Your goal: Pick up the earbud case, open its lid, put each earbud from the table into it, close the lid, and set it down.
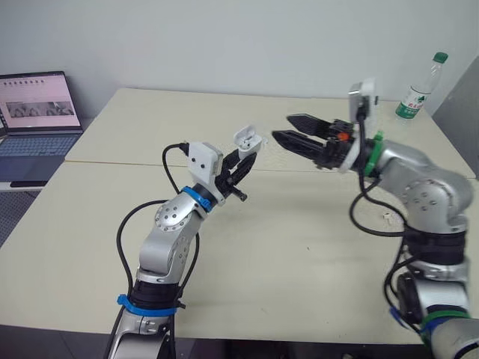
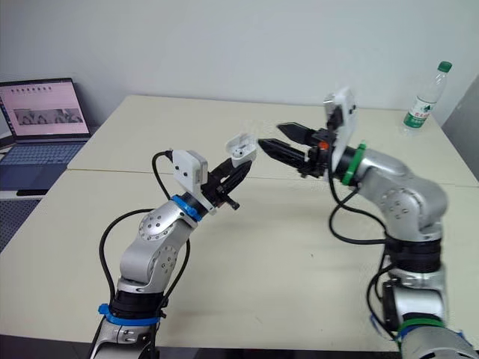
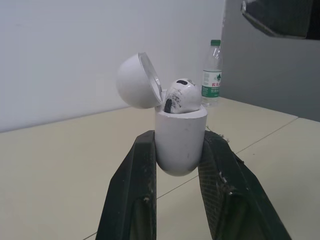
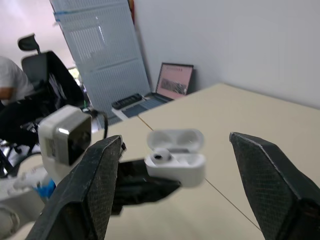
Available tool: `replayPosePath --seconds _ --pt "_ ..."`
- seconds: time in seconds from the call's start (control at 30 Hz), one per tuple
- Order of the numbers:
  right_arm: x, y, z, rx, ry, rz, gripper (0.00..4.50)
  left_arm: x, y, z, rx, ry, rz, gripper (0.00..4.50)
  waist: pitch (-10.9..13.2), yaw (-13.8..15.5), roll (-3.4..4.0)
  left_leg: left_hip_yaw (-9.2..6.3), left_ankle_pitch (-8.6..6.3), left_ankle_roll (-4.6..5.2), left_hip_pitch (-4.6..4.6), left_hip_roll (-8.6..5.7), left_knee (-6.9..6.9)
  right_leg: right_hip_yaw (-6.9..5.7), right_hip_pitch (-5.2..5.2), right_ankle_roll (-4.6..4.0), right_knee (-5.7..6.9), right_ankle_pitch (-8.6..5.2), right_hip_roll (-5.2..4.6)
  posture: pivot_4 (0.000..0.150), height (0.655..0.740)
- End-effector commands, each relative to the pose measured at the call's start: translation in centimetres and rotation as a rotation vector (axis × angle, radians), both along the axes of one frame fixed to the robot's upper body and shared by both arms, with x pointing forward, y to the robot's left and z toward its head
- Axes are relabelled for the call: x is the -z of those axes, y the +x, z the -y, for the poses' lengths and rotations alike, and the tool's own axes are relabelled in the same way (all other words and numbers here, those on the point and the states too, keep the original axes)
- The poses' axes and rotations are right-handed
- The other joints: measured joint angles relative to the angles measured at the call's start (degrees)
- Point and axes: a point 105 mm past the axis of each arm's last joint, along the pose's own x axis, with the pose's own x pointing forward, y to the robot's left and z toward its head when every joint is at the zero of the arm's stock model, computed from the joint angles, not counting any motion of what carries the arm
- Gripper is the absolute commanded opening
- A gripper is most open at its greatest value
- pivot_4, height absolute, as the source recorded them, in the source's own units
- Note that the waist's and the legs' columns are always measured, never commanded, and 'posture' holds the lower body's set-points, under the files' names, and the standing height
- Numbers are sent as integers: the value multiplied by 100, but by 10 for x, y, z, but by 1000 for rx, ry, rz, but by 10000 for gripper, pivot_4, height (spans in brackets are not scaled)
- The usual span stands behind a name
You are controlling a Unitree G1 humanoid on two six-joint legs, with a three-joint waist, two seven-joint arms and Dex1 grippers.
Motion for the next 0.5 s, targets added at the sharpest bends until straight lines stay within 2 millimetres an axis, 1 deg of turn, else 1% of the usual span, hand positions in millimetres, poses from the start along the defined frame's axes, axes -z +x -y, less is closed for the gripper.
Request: replayPosePath --seconds 0.03,0.07,0.1,0.13,0.2,0.27,0.37,0.4,0.5 --pt "29 13 37 103 -231 7 35867 -14 -7 -2 1 -18 70 7744 0 5 -1 2 0 0 0 0 -1 2 0 0 0 0 0 1500 7400" --pt "42 20 56 164 -298 -8 35867 -13 -8 -1 -2 -15 70 7744 0 14 -1 1 0 0 1 0 -1 0 0 1 -4 -1 0 1500 7400" --pt "55 28 79 262 -345 -50 35867 -11 -8 -1 -5 -15 69 7744 1 12 -2 1 0 0 0 -1 -3 0 2 1 -11 -1 1 1500 7400" --pt "63 34 95 329 -373 -74 35867 -10 -9 -1 -8 -15 68 7744 2 8 -4 5 0 1 0 -1 -3 3 2 2 -13 -1 1 1500 7400" --pt "78 37 123 406 -446 -96 35867 -9 -10 -1 -11 -16 65 7744 3 7 -5 18 -1 1 0 -3 -3 16 0 2 -13 0 0 1500 7400" --pt "91 38 146 474 -495 -128 35867 -8 -11 -1 -13 -17 64 7744 4 7 -5 26 -1 2 0 -1 -3 22 -5 2 -11 0 0 1500 7400" --pt "105 33 172 558 -539 -183 35867 -7 -13 0 -15 -16 62 7744 4 -3 -5 32 -1 2 2 4 -4 28 -10 2 -7 0 2 1500 7400" --pt "109 30 177 576 -542 -202 35867 -6 -13 0 -15 -14 62 7744 4 -3 -5 31 -1 2 2 5 -4 27 -9 2 -6 0 4 1500 7400" --pt "118 20 182 601 -540 -243 35867 -6 -13 0 -16 -4 65 7744 5 -1 -6 33 -1 1 7 6 -4 31 -7 3 -3 -1 5 1500 7400"
